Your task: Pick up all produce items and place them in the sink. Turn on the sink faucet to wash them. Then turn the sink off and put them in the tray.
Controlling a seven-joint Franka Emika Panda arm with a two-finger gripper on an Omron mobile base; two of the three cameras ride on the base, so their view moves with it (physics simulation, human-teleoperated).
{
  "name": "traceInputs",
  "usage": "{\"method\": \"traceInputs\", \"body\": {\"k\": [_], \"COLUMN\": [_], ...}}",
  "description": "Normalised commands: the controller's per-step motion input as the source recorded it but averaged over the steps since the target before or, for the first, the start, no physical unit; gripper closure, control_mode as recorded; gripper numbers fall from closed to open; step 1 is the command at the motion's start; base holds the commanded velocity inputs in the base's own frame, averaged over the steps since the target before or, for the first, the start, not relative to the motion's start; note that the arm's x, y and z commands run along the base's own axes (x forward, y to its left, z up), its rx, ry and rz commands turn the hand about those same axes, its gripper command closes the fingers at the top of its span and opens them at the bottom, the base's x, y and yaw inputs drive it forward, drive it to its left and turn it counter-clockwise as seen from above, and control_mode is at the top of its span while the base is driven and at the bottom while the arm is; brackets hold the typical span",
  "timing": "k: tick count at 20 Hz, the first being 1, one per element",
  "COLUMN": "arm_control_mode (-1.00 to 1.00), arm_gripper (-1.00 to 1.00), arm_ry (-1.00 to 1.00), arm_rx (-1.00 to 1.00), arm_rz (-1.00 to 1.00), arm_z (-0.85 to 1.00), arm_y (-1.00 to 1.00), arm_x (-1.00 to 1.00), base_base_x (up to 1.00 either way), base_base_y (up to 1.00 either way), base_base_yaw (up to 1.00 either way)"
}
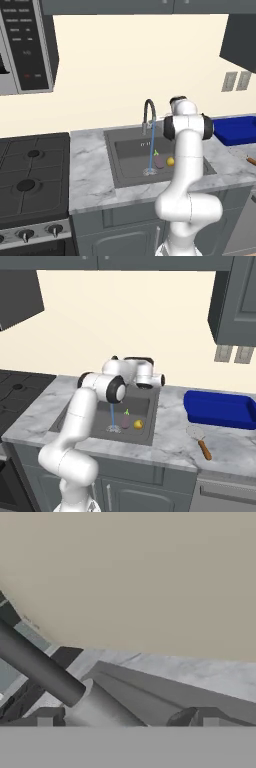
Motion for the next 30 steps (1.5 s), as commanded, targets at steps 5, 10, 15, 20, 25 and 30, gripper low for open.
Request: {"method": "traceInputs", "body": {"k": [5,10,15,20,25,30], "arm_control_mode": [-1.0,-1.0,-1.0,-1.0,-1.0,-1.0], "arm_gripper": [-1.0,-1.0,-1.0,-1.0,-1.0,-1.0], "arm_ry": [0.0,0.0,0.0,-0.03,-0.07,-0.06], "arm_rx": [0.08,0.08,0.07,0.07,0.07,0.06], "arm_rz": [0.23,0.22,0.21,0.19,0.17,0.08], "arm_z": [0.0,0.0,0.0,0.02,0.07,0.39], "arm_y": [0.27,0.43,0.55,0.59,0.37,-0.29], "arm_x": [-0.08,-0.34,-0.46,-0.32,-0.25,-0.11], "base_base_x": [0.0,0.0,0.0,0.0,0.0,0.0], "base_base_y": [0.0,0.0,0.0,0.0,0.0,0.0], "base_base_yaw": [0.0,0.0,0.0,0.0,0.0,0.0]}}
